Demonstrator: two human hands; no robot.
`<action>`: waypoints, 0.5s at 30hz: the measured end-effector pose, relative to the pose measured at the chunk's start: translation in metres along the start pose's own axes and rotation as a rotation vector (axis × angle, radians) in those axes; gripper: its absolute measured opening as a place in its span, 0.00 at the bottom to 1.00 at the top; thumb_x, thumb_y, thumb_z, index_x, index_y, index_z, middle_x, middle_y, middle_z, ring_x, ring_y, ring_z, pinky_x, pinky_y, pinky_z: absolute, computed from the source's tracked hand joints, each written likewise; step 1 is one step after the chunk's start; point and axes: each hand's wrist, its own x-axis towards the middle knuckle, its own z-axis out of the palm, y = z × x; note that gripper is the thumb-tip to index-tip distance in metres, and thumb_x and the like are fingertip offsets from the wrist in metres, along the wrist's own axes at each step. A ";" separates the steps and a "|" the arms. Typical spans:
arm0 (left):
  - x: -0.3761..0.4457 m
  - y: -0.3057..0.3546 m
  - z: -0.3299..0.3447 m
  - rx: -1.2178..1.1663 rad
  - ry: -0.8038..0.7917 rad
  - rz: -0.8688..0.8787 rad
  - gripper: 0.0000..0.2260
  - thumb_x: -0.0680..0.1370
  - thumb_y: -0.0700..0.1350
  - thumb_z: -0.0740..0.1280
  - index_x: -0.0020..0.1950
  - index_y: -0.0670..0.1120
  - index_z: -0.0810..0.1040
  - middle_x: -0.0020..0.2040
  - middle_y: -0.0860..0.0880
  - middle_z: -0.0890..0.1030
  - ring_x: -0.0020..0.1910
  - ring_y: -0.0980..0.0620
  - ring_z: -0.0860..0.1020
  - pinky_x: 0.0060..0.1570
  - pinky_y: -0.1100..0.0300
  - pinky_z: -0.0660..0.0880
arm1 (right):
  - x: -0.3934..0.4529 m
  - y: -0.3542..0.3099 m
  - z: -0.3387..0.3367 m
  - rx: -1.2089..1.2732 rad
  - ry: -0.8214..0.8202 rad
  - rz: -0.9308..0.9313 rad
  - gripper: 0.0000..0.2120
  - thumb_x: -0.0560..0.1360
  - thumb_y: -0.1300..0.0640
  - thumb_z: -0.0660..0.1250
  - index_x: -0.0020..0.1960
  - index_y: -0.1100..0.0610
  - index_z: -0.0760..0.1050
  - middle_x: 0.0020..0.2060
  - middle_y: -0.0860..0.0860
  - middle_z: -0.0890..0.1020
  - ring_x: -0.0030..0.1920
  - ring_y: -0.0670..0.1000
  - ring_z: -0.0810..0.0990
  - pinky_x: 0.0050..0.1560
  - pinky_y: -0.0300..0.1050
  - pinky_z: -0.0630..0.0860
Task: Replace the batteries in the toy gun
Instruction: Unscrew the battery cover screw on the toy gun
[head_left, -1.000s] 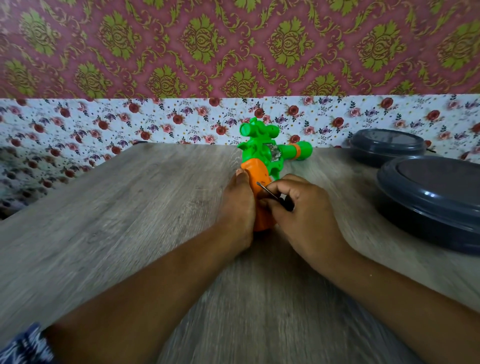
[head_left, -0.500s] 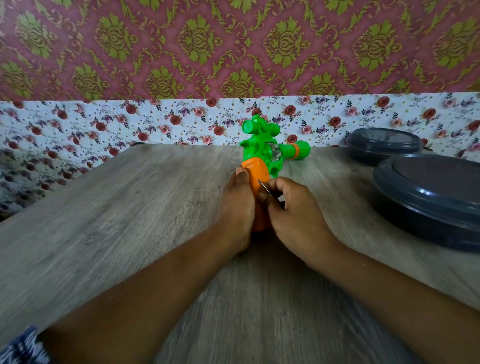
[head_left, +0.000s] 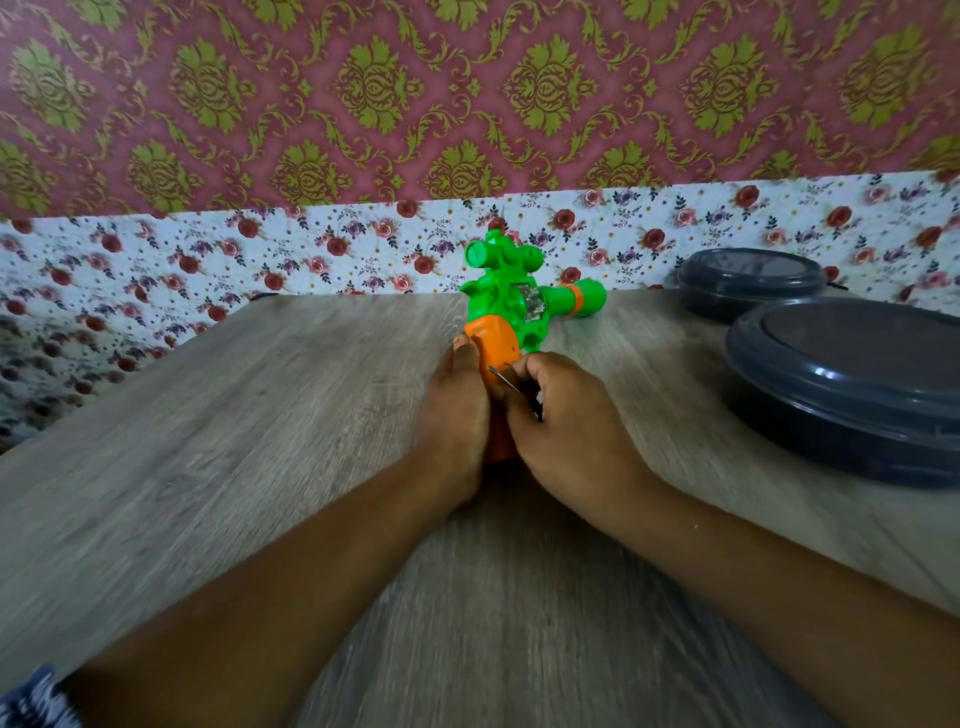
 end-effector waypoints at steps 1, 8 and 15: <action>-0.001 0.001 0.000 -0.003 -0.016 0.004 0.25 0.76 0.61 0.52 0.61 0.46 0.74 0.54 0.46 0.81 0.53 0.49 0.79 0.59 0.46 0.75 | 0.001 0.000 -0.001 -0.009 0.002 -0.003 0.04 0.75 0.56 0.63 0.42 0.55 0.73 0.41 0.52 0.77 0.41 0.51 0.75 0.41 0.45 0.70; -0.003 0.005 0.000 -0.177 -0.103 -0.044 0.21 0.83 0.53 0.47 0.62 0.42 0.71 0.41 0.44 0.79 0.36 0.51 0.78 0.36 0.60 0.77 | 0.015 0.029 -0.042 -0.408 -0.138 0.205 0.04 0.76 0.56 0.62 0.46 0.57 0.73 0.43 0.52 0.75 0.46 0.53 0.74 0.41 0.41 0.63; -0.002 0.008 -0.003 -0.160 -0.086 -0.033 0.22 0.83 0.53 0.48 0.69 0.41 0.67 0.40 0.45 0.78 0.33 0.51 0.78 0.28 0.63 0.77 | 0.017 0.038 -0.050 -0.600 -0.365 0.274 0.10 0.71 0.56 0.65 0.52 0.57 0.76 0.53 0.57 0.79 0.53 0.57 0.77 0.43 0.42 0.70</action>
